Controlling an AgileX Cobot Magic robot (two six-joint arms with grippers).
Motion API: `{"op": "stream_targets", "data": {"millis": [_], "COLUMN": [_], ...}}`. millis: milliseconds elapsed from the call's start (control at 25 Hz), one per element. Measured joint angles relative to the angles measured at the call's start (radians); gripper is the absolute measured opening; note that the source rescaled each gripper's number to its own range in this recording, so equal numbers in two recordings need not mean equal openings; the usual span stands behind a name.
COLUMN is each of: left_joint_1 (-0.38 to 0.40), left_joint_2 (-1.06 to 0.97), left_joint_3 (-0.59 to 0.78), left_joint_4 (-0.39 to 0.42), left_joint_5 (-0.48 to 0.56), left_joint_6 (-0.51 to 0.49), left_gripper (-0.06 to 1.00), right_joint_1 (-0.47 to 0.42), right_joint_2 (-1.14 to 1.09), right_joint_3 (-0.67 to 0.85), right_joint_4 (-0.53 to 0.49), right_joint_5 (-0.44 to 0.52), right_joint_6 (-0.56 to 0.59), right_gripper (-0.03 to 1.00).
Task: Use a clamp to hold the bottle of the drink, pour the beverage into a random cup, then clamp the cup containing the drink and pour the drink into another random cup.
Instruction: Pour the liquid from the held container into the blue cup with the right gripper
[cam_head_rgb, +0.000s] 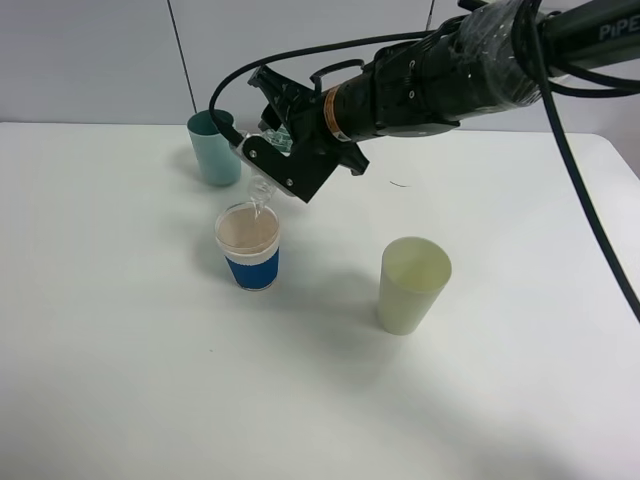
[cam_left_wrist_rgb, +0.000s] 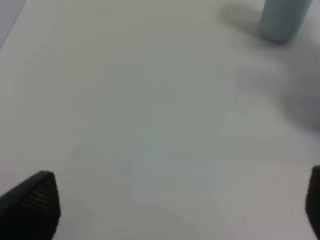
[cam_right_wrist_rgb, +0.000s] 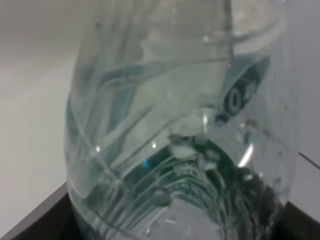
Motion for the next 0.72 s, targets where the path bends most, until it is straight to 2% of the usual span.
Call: {"op": "stream_targets", "data": {"millis": [440,720], "left_joint_1": [0.0,0.0], "left_joint_2": [0.0,0.0], "left_joint_3": [0.0,0.0], "left_joint_4": [0.0,0.0], "left_joint_5": [0.0,0.0], "left_joint_6": [0.0,0.0], "left_gripper": [1.0,1.0], "right_joint_1": [0.019,0.029], "right_joint_2": [-0.001,-0.001], "right_joint_3": [-0.037,-0.037], "right_joint_4": [-0.029,-0.056], "right_joint_5": [0.019,0.029], "right_joint_6": [-0.005,-0.108], "right_gripper": [0.0,0.0]}}
